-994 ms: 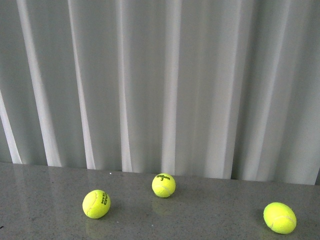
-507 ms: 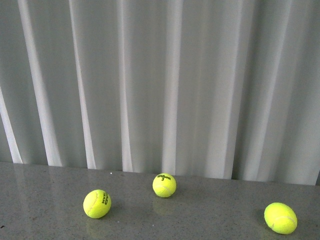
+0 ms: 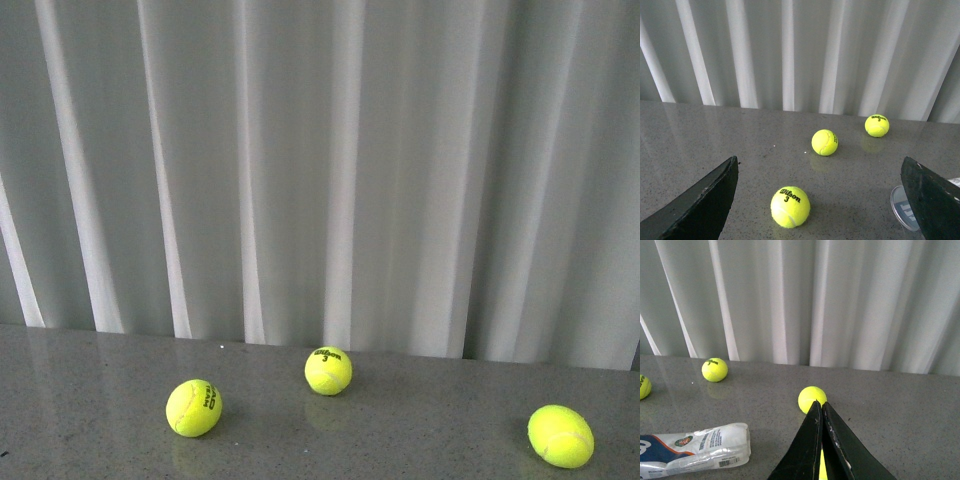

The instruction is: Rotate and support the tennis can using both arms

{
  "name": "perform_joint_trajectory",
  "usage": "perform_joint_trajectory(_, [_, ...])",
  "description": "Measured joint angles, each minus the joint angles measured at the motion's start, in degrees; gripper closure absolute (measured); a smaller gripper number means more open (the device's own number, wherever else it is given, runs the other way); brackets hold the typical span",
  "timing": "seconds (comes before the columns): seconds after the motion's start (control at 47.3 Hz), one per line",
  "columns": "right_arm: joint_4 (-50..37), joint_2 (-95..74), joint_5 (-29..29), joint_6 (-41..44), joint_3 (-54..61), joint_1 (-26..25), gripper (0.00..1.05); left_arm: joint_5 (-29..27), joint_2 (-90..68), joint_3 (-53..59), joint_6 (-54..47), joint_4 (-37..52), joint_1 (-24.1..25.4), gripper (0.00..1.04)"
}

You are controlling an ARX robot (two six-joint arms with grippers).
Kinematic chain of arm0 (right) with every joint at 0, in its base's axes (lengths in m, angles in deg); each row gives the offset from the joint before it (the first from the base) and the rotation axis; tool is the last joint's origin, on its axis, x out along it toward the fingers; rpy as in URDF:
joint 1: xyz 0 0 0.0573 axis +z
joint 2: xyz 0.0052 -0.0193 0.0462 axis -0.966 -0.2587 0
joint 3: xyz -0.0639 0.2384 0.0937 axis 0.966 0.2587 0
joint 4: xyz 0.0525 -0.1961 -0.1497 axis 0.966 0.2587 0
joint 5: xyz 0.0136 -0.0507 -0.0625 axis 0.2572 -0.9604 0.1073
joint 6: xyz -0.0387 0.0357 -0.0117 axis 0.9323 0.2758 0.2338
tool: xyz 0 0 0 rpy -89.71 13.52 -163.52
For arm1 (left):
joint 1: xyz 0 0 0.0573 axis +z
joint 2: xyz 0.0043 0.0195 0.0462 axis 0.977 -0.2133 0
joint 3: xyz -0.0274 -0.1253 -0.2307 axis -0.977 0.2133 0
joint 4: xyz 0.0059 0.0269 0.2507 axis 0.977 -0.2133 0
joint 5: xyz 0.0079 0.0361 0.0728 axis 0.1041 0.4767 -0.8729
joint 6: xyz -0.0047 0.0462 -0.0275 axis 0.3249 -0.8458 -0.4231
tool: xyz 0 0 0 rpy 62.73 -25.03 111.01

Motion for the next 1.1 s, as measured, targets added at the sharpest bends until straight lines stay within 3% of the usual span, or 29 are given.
perform_joint_trajectory(0.444, [7.2,7.3,0.0,0.0,0.0,0.0,1.01,0.0,0.0,0.0,0.0,0.0,0.0,0.07])
perform_joint_trajectory(0.55, [16.4,14.4,0.0,0.0,0.0,0.0,1.01,0.0,0.0,0.0,0.0,0.0,0.0,0.07])
perform_joint_trajectory(0.782, [17.1,16.8,0.0,0.0,0.0,0.0,1.01,0.0,0.0,0.0,0.0,0.0,0.0,0.07])
perform_joint_trajectory(0.951, [17.2,16.8,0.0,0.0,0.0,0.0,0.78,0.0,0.0,0.0,0.0,0.0,0.0,0.07])
perform_joint_trajectory(1.099, [17.2,16.8,0.0,0.0,0.0,0.0,0.48,0.0,0.0,0.0,0.0,0.0,0.0,0.07])
